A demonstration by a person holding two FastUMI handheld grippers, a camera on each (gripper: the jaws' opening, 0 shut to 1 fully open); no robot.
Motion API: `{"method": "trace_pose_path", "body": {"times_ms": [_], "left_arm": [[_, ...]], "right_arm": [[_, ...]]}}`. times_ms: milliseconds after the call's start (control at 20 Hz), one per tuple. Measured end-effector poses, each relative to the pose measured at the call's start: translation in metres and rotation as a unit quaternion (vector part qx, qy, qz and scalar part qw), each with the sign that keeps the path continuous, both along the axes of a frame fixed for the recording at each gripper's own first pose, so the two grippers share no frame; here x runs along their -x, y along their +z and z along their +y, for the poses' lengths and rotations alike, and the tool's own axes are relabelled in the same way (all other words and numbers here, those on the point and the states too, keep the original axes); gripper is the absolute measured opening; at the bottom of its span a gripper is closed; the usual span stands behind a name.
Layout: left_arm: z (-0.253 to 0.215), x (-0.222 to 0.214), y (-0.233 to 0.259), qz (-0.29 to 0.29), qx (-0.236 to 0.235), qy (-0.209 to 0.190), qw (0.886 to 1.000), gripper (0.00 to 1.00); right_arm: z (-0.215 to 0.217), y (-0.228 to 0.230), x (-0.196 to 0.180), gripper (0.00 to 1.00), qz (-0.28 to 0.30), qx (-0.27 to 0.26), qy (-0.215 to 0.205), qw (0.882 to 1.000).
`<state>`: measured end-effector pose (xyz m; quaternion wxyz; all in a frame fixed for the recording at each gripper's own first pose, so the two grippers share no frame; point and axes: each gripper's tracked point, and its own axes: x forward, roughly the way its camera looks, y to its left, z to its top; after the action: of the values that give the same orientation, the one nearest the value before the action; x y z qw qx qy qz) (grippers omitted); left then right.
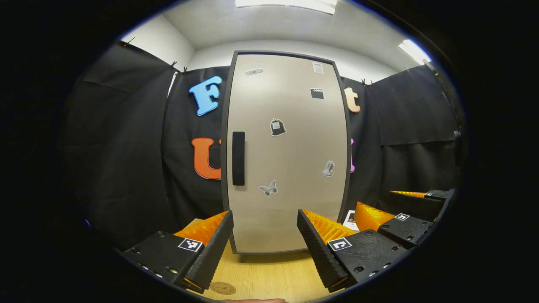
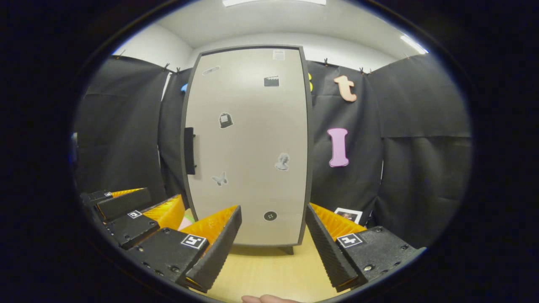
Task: Open the cabinet door with the right hand, grasp the bottle in the cabinet with the left hand and place it on the coaster, then close the cabinet door with the right hand.
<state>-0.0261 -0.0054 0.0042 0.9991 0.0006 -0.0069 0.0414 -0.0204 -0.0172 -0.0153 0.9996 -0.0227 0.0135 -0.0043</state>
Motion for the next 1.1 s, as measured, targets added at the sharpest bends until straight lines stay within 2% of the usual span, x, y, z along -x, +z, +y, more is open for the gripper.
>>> {"method": "trace_pose_path", "body": {"times_ms": [900,1100], "left_arm": [[-0.0003,0.0059,-0.0014,-0.002,-0.007,0.027,1.0,0.92],[0.0055,0.0022,-0.0039,-0.001,-0.022,0.04,0.999,0.92]], "right_arm": [[-0.0015,-0.0019,-0.003,0.98,0.006,0.002,0.02,1.0],[-0.0008,0.001,-0.0031,0.98,0.004,-0.003,0.026,1.0]]}}
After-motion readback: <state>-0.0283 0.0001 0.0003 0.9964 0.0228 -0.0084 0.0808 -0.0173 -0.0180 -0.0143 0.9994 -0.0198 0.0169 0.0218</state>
